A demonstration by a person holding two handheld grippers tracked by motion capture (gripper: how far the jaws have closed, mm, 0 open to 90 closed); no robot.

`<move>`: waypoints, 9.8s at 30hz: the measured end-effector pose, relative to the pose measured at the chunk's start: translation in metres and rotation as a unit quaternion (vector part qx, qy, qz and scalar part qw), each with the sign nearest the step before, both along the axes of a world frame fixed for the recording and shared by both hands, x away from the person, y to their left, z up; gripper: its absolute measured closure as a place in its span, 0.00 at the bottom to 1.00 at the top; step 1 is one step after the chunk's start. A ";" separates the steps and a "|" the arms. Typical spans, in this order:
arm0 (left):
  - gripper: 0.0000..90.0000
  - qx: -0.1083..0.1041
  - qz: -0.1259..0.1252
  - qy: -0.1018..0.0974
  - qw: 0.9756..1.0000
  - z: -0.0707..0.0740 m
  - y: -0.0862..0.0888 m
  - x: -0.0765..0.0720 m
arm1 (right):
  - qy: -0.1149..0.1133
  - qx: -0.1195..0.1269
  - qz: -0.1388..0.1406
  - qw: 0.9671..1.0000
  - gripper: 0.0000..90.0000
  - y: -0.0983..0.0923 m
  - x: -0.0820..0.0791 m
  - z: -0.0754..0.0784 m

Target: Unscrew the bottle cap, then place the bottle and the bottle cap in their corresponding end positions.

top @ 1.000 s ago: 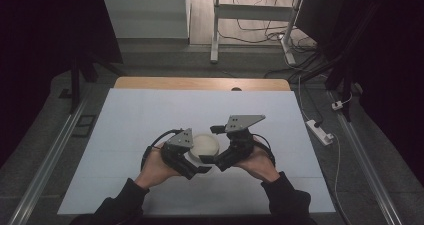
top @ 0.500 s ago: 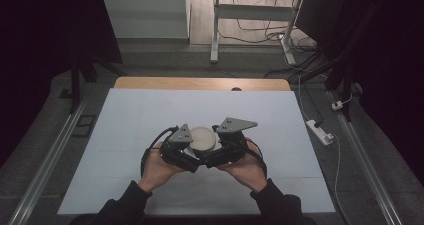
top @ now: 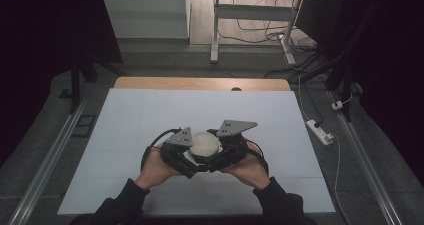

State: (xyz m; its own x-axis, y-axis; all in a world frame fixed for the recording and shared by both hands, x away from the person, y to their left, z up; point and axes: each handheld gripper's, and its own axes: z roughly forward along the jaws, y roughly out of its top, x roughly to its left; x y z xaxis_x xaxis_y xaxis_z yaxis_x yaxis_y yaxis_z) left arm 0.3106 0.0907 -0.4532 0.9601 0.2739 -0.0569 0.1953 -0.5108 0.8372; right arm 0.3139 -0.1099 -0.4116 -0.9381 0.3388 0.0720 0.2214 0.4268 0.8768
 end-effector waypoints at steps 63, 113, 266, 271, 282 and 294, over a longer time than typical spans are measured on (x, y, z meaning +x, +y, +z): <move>0.08 0.026 -0.037 -0.003 0.999 0.001 -0.003 -0.003 | -0.003 -0.003 0.048 0.999 0.07 -0.009 -0.003 0.006; 0.08 0.022 0.057 -0.022 0.998 -0.007 0.019 0.012 | -0.028 -0.007 -0.010 1.000 0.07 -0.030 -0.011 0.009; 0.01 0.030 0.124 0.003 0.992 -0.063 -0.015 0.098 | 0.019 -0.140 -0.033 0.989 0.04 0.003 -0.022 -0.125; 0.00 0.027 0.125 0.012 0.992 -0.062 -0.012 0.096 | 0.019 -0.122 -0.031 0.992 0.02 0.001 -0.024 -0.120; 0.00 0.029 0.138 0.021 0.990 -0.059 0.003 0.086 | 0.016 -0.099 -0.036 0.994 0.01 -0.005 -0.026 -0.112; 0.00 0.035 0.144 0.037 0.988 -0.056 0.018 0.069 | 0.022 -0.093 -0.045 0.994 0.01 -0.017 -0.026 -0.105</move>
